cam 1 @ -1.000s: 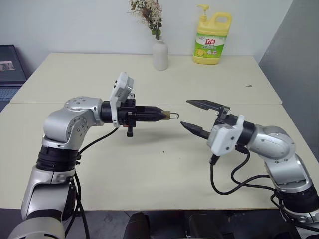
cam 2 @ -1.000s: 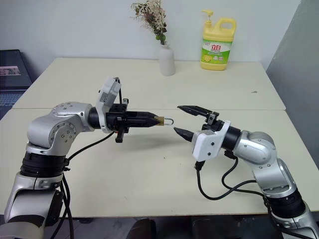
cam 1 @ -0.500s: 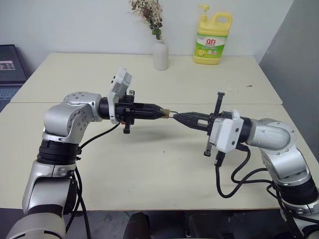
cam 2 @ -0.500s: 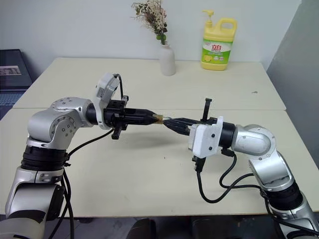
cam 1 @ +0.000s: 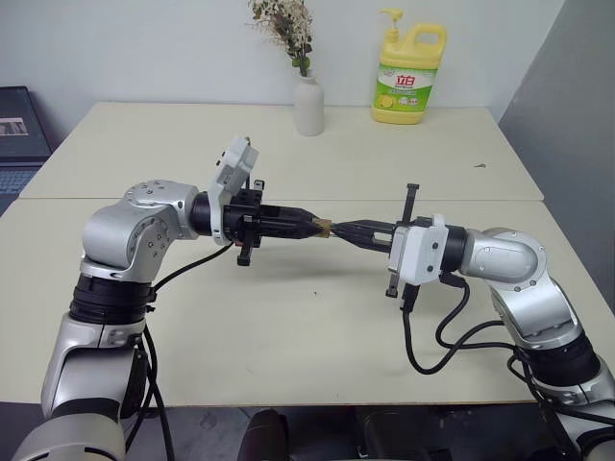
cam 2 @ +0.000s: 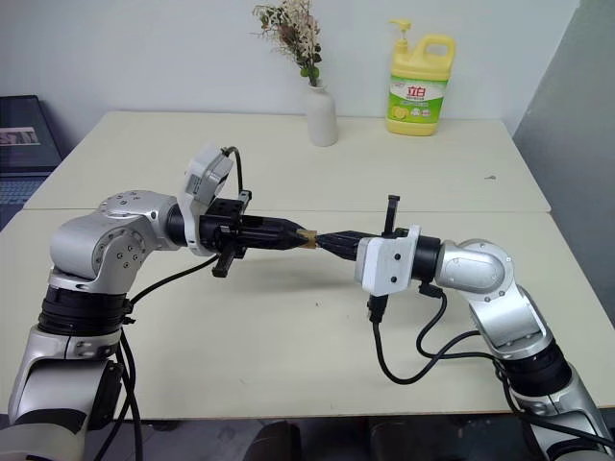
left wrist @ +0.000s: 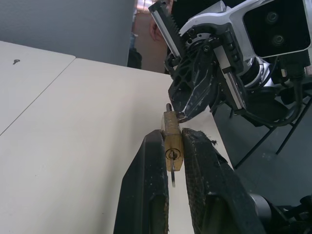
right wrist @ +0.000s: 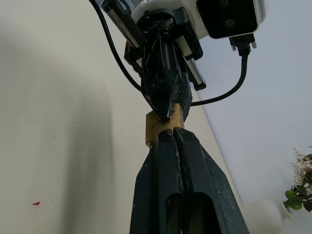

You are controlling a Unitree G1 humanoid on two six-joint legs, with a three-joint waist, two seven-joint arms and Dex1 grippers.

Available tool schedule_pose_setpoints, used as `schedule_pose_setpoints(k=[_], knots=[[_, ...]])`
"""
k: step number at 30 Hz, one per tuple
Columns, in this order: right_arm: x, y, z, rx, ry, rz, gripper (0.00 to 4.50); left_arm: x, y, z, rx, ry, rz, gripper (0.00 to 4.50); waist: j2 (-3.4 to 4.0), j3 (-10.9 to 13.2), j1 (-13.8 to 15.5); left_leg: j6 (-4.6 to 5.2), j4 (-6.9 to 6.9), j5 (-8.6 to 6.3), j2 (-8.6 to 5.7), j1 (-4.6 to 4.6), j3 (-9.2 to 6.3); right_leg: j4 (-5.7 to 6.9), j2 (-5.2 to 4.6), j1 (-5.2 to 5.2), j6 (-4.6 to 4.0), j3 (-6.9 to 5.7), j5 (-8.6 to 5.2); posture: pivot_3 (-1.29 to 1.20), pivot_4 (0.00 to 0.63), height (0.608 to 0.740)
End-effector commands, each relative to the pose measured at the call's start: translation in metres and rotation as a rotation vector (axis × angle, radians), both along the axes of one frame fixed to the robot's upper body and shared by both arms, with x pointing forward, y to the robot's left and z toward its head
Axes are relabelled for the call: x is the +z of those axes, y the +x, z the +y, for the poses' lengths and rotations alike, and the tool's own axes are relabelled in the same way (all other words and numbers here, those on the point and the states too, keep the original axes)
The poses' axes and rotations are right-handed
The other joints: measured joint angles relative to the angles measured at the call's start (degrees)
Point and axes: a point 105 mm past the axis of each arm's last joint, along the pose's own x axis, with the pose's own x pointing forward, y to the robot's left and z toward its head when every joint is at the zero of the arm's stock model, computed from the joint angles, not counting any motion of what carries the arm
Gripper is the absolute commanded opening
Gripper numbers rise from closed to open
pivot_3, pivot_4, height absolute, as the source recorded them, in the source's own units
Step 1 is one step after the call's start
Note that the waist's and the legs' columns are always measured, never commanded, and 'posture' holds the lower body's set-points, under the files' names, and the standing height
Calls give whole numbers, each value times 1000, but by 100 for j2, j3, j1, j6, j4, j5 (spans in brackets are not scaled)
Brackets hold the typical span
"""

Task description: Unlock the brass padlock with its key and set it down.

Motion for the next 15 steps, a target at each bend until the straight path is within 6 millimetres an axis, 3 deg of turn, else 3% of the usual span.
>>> schedule_pose_setpoints(k=[1, 15], knots=[[9, 0, -3, 1, 2, -54, 0, 9, -6, 2, -16, -4, -39, 151, 0, 0, 0, 0, 0, 0, 0, 0, 0, 0, 0, 0, 0, 0, 0, 0, 150, 740], [3, 10, -10, 26, -87, -61, 0, 9, -14, 2, -35, 8, -34, 151, 0, 0, -3, 0, 0, 0, 0, 0, 1, 0, 0, 0, 0, 1, 0, 0, 150, 740]])
